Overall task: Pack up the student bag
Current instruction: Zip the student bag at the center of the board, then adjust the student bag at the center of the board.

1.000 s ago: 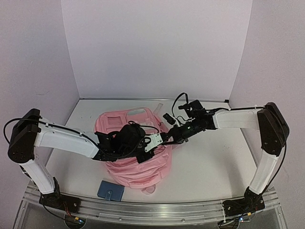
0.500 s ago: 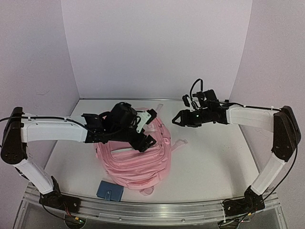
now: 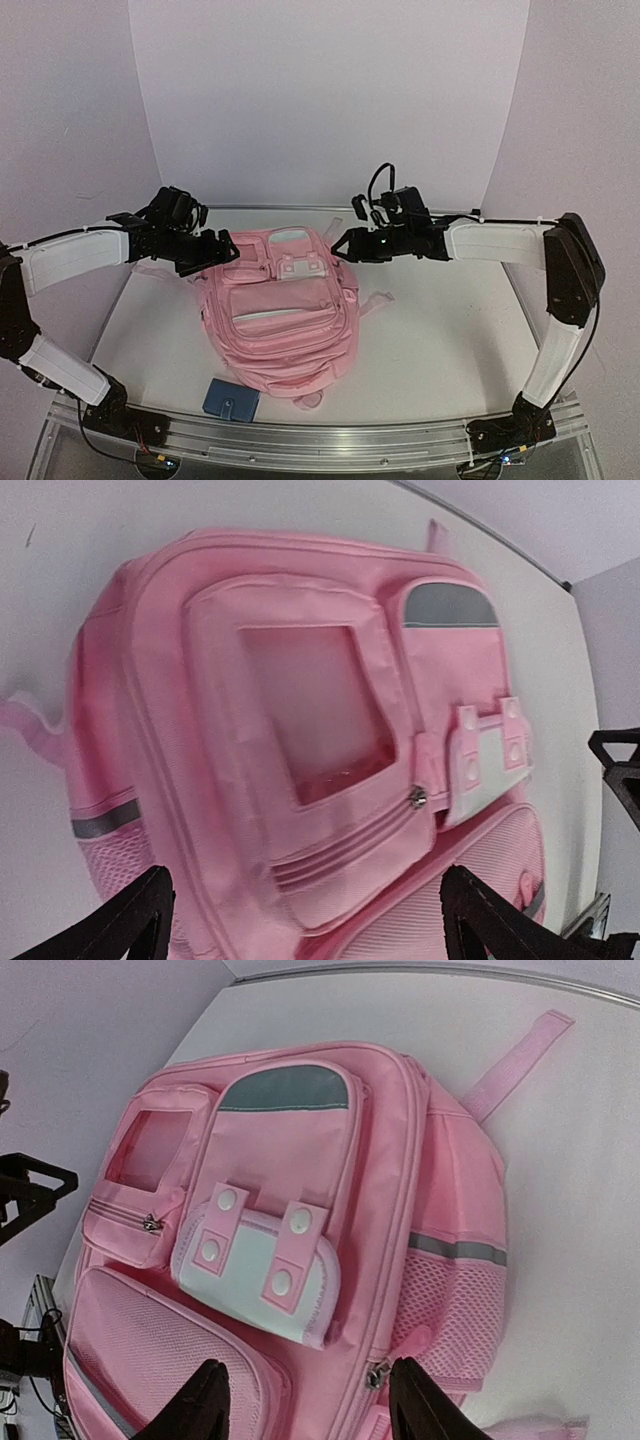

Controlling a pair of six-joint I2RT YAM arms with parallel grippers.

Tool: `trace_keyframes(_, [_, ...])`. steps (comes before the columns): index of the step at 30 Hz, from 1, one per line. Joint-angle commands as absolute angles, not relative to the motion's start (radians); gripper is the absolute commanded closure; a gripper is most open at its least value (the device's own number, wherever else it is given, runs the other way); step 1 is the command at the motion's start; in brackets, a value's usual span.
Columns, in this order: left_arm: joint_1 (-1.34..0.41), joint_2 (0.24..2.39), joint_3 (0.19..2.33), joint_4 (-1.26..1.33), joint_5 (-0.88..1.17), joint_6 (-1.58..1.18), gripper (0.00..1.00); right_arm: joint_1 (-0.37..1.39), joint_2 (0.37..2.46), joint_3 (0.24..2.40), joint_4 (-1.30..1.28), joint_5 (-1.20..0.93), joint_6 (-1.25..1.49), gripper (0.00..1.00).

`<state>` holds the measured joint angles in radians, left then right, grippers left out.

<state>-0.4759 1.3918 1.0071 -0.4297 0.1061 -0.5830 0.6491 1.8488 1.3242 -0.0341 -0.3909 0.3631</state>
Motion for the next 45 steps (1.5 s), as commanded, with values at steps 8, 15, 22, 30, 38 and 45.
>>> trace_keyframes(8, [-0.412, 1.453, 0.983, -0.397, 0.152, -0.631, 0.18, 0.669, 2.045, 1.508, 0.030, -0.430, 0.342, 0.51])
trace_keyframes(15, [-0.389, 1.527, 1.005, -0.358, 0.172, -0.609, 0.27, 0.670, 2.093, 1.545, 0.025, -0.462, 0.327, 0.51])
trace_keyframes(22, [-0.376, 1.593, 1.030, -0.323, 0.187, -0.604, 0.41, 0.676, 2.105, 1.540, 0.021, -0.557, 0.296, 0.77])
trace_keyframes(30, [-0.367, 1.664, 1.065, -0.302, 0.195, -0.588, 0.53, 0.686, 2.128, 1.568, 0.021, -0.636, 0.259, 0.82])
trace_keyframes(38, [-0.360, 1.729, 1.103, -0.305, 0.211, -0.562, 0.55, 0.686, 2.205, 1.626, 0.010, -0.666, 0.248, 0.78])
trace_keyframes(45, [-0.353, 1.789, 1.159, -0.315, 0.223, -0.532, 0.87, 0.694, 2.185, 1.613, 0.012, -0.666, 0.210, 1.00])
